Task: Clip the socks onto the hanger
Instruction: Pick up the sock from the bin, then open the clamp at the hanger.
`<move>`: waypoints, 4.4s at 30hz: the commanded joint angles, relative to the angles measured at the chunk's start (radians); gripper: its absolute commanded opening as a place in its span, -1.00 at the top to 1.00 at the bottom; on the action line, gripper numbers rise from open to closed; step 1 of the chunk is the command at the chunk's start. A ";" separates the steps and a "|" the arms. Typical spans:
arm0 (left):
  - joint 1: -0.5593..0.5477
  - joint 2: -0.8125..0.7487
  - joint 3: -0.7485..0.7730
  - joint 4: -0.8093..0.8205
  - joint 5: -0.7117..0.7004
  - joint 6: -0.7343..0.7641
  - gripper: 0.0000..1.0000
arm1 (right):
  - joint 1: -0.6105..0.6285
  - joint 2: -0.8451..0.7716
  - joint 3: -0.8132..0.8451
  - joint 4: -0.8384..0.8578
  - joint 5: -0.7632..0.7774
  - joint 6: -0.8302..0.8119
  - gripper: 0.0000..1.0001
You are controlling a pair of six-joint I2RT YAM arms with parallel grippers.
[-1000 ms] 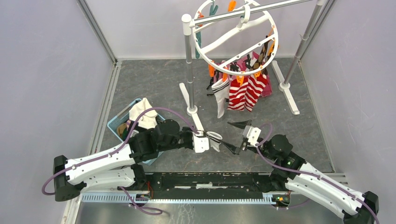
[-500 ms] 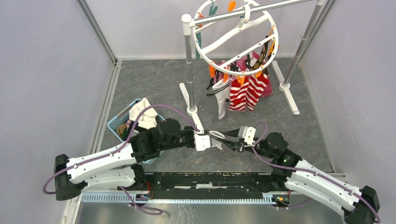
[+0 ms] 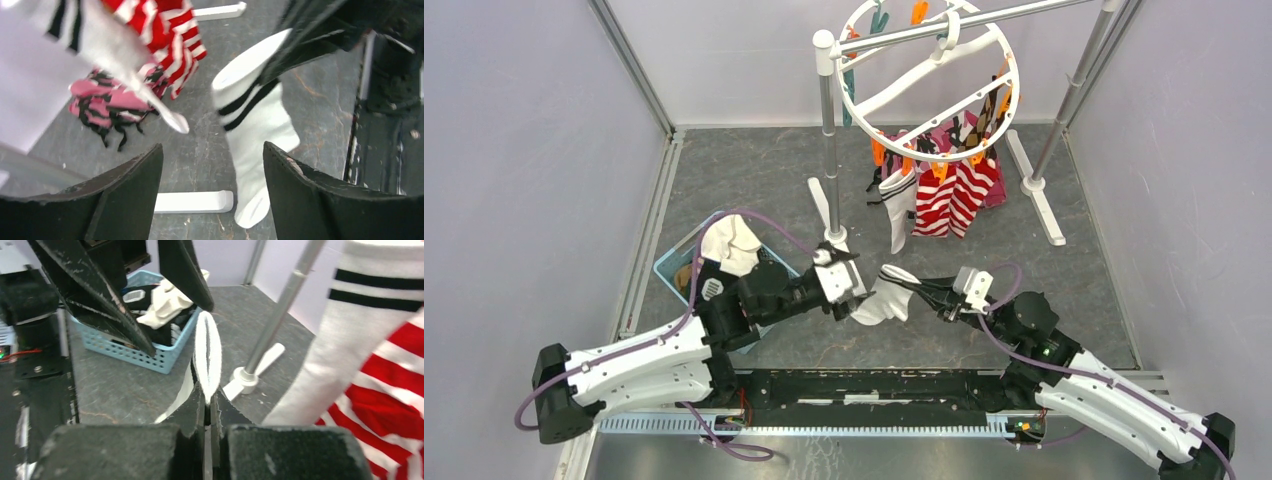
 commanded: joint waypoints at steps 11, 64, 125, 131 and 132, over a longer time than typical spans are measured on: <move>0.607 0.118 -0.104 0.678 0.430 -0.808 -0.88 | 0.002 -0.067 0.015 -0.068 0.360 0.053 1.00; 0.379 0.501 0.520 0.368 0.006 -0.641 -0.23 | 0.002 -0.056 0.029 -0.068 0.341 0.062 1.00; 0.178 0.588 0.685 0.258 -0.331 -0.558 0.96 | 0.002 0.137 0.201 0.035 0.377 0.074 1.00; 0.177 0.589 0.684 0.261 -0.316 -0.579 0.96 | 0.003 0.212 0.230 0.074 0.453 0.098 1.00; 0.178 0.588 0.684 0.261 -0.313 -0.580 0.95 | 0.002 0.231 0.234 0.082 0.469 0.103 1.00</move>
